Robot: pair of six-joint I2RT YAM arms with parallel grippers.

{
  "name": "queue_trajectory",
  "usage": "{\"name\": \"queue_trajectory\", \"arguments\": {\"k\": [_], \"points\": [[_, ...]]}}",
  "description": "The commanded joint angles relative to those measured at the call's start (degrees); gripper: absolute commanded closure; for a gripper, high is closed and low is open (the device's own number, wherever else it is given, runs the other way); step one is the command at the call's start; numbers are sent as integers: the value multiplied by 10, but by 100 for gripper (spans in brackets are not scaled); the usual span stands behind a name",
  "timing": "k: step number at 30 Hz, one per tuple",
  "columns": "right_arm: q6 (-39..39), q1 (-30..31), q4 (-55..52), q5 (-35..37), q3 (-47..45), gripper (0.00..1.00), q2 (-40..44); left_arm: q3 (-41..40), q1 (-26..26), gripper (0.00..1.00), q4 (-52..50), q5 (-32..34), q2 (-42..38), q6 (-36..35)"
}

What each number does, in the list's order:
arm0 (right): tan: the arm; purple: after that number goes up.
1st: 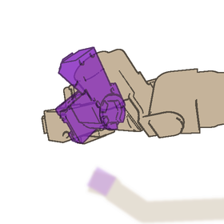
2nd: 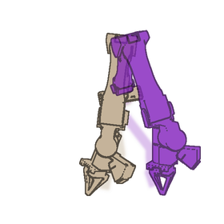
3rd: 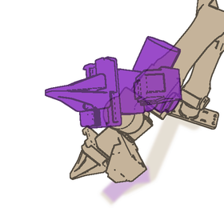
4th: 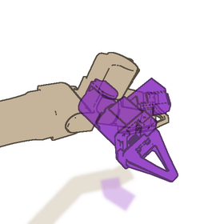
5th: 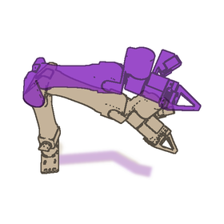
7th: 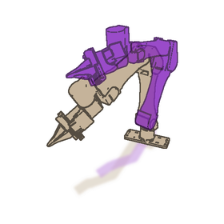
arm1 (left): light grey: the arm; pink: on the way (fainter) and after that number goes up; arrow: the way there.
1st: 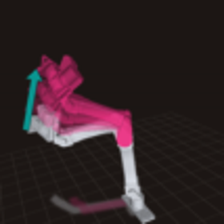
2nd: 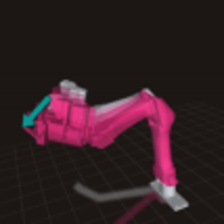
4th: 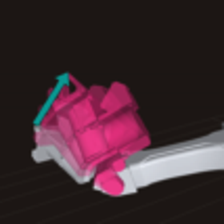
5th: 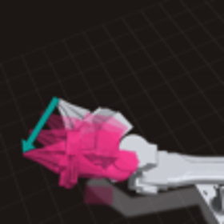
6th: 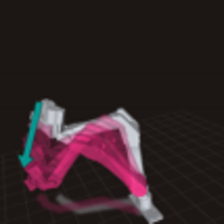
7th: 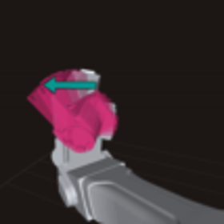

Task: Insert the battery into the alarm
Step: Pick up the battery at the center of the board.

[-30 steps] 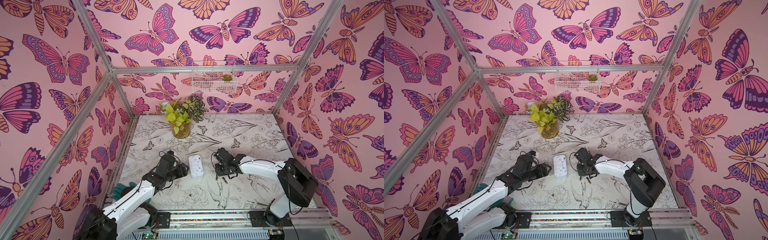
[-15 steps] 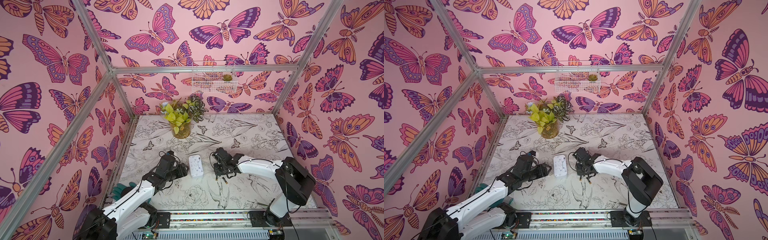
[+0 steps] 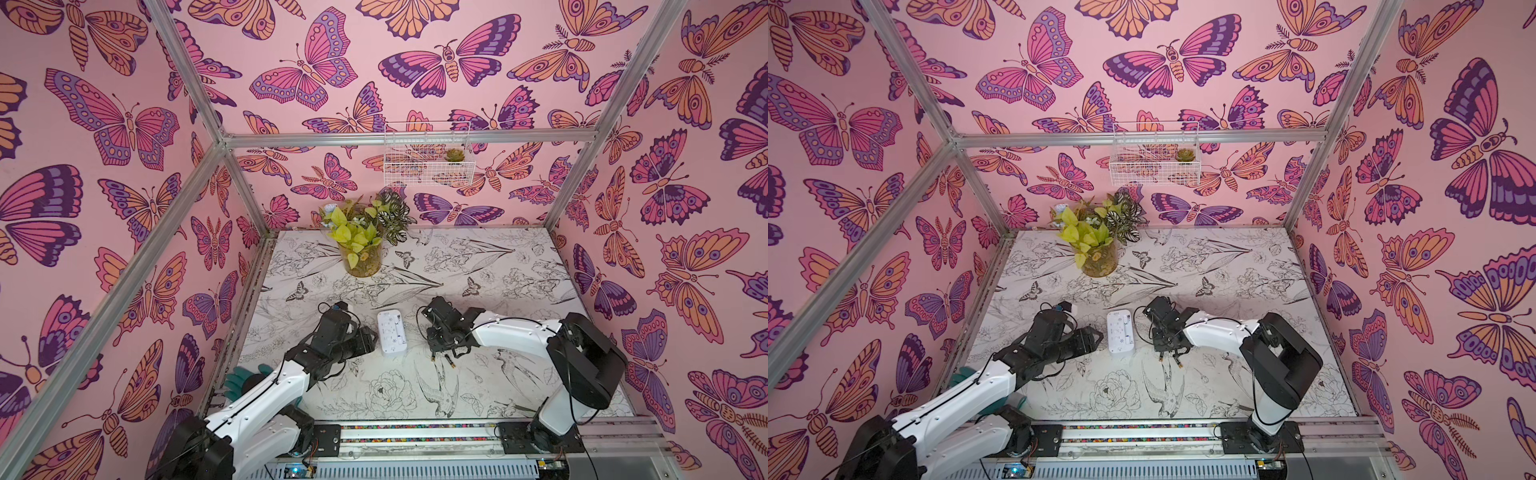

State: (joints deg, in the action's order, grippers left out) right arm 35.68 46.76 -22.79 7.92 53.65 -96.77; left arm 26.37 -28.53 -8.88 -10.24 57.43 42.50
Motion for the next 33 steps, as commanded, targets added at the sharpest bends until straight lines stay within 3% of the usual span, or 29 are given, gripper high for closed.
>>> {"name": "queue_trajectory", "arguments": {"k": [1, 11, 19, 23, 27, 33], "points": [[-8, 4, -19, 17, 14, 79, -14, -4, -2, 33, -9, 4, -9, -2], [-7, 4, -18, 24, 12, 84, -25, 0, -2, 33, -12, 1, -14, -4], [-12, 4, -27, 38, 23, 87, 19, 21, -2, 33, -12, -30, -18, -28], [-12, 3, -23, 25, 37, 89, 79, 47, -13, 31, -6, -56, -25, -55], [2, 3, 39, -36, 28, 93, 165, 68, -56, 31, 23, -71, -40, -104], [58, 3, 165, -113, -8, 100, 279, 44, -132, 38, 155, -62, -70, -185]]}}
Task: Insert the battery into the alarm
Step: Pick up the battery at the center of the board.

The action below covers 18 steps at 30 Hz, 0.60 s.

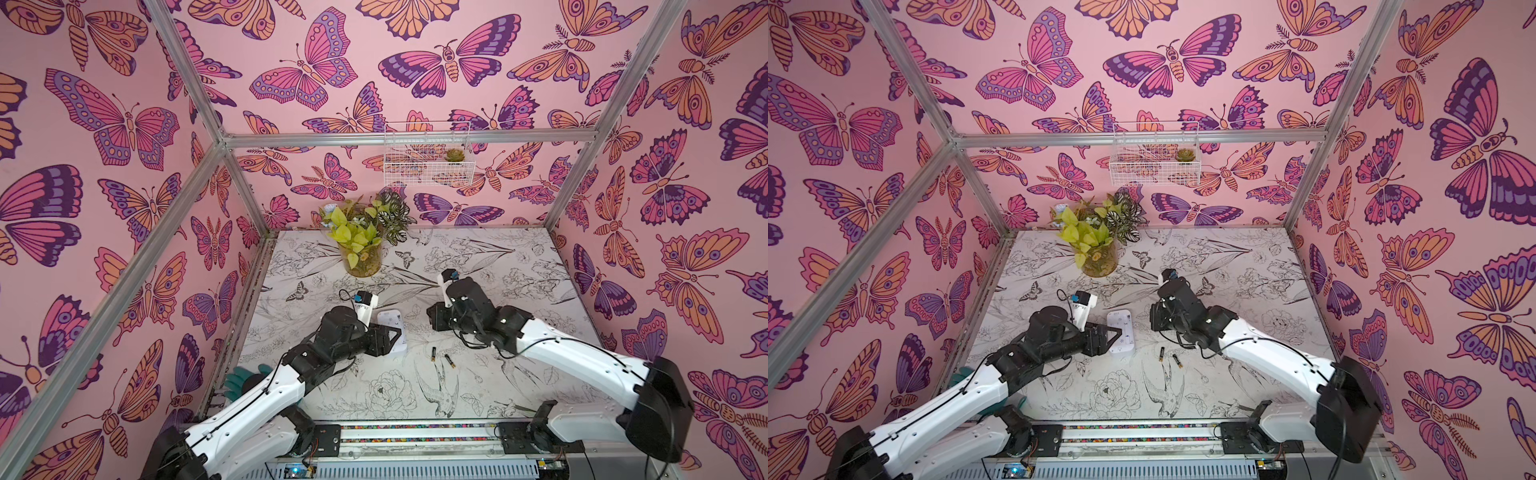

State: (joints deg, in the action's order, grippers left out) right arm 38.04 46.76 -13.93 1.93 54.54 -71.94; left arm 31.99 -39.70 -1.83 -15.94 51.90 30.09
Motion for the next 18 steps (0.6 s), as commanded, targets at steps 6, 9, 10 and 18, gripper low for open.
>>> {"name": "queue_trajectory", "arguments": {"k": [6, 9, 10, 18], "points": [[73, 6, 181, -101, -52, 100, 85, -48, -60, 43, 245, 26, -15, -97], [76, 8, 190, -104, -55, 100, 100, -45, -70, 43, 274, 28, -1, -107], [76, 9, 190, -106, -54, 100, 102, -42, -72, 43, 281, 28, 6, -109], [75, 26, 198, -116, -54, 100, 102, -24, -79, 48, 335, 42, 54, -110]]}}
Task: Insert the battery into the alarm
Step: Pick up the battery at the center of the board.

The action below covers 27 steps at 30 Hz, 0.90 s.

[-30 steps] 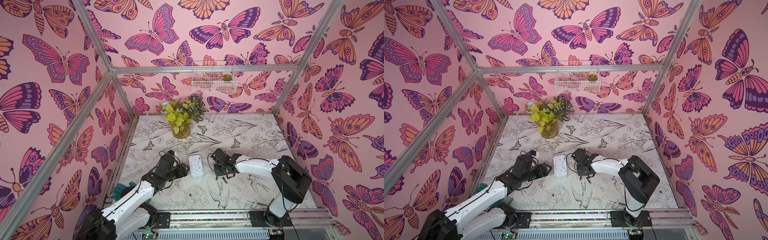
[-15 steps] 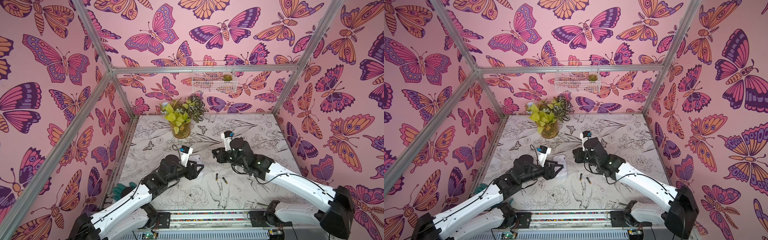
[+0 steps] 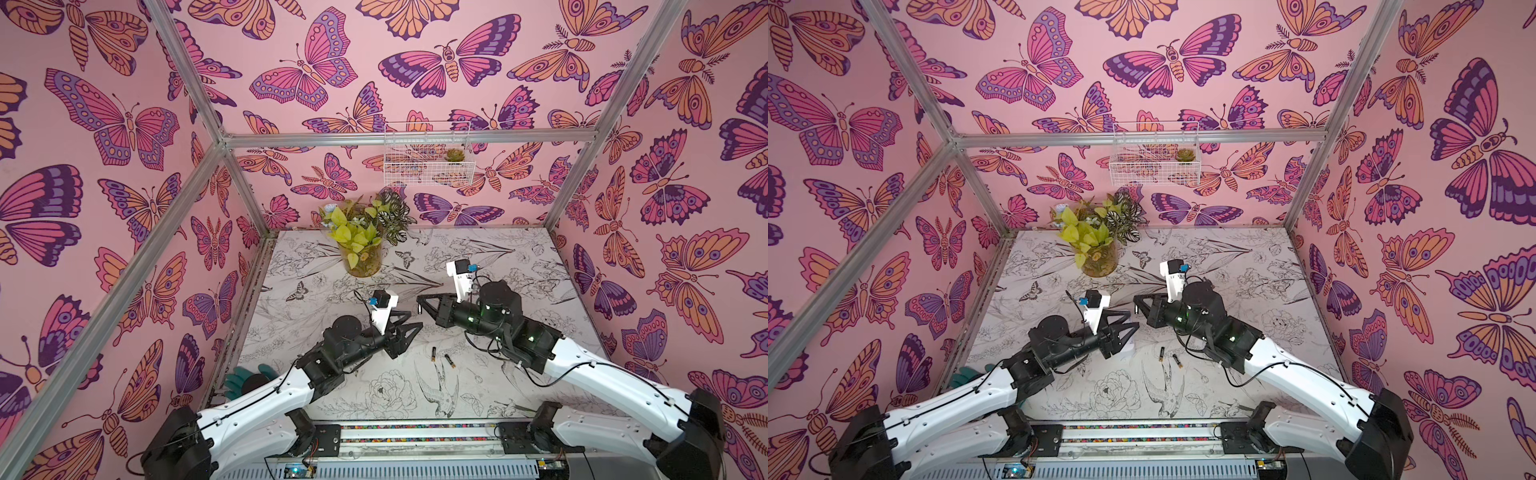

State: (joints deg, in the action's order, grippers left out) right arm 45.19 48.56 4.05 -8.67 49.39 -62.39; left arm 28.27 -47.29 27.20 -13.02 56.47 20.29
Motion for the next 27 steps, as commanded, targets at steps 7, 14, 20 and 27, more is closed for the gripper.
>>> {"name": "queue_trajectory", "arguments": {"k": [7, 14, 20, 27], "points": [[-12, 15, 10, -1, -4, 100, 9, 12, -3, 52, 86, 6, 22, 0], [-18, 19, 12, 3, -6, 100, 8, 11, -3, 54, 87, 4, 15, 10], [-20, 22, 18, 1, -7, 100, 7, 12, -3, 72, 79, 8, 15, 9], [-31, 24, 1, 1, -7, 100, 6, 11, -4, 92, 63, 24, 6, -14]]}}
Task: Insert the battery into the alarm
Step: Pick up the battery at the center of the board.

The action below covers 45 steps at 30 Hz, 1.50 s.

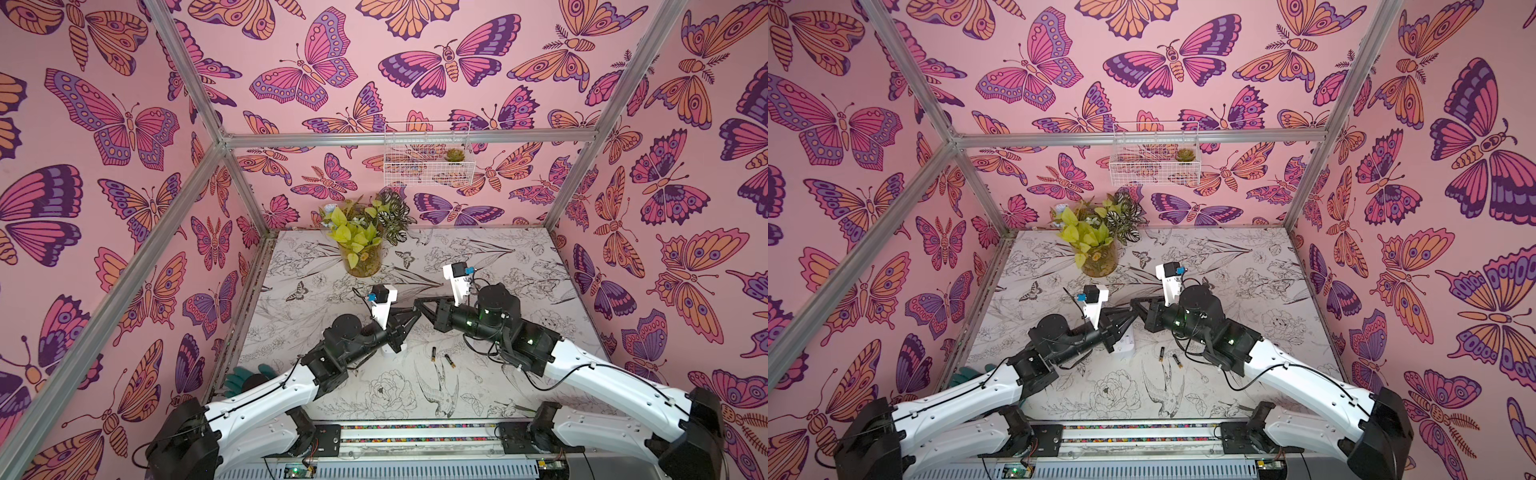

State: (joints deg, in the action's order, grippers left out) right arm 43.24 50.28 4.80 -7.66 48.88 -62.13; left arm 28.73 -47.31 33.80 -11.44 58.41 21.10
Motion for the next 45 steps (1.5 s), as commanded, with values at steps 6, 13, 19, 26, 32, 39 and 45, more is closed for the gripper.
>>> {"name": "queue_trajectory", "arguments": {"k": [6, 13, 19, 26, 32, 39, 45], "points": [[-53, -7, -125, 14, 27, 77, 18, 10, -3, 100, -90, -8, -46, -221], [-54, -93, -235, -148, 69, 56, 43, 77, 0, 100, -275, 18, -61, -545], [-126, -99, -325, -183, 116, 49, 54, 108, 3, 100, -295, -2, -49, -734], [-150, -99, -352, -234, 128, 49, 51, 158, 4, 100, -322, -7, -11, -977], [-172, -99, -359, -230, 132, 48, 51, 137, 13, 100, -255, -34, -13, -1085], [-183, -97, -342, -258, 138, 50, 31, 109, 20, 100, -210, -91, -36, -1117], [-184, -87, -331, -266, 146, 54, 17, 105, 20, 100, -210, -108, -47, -1118]]}}
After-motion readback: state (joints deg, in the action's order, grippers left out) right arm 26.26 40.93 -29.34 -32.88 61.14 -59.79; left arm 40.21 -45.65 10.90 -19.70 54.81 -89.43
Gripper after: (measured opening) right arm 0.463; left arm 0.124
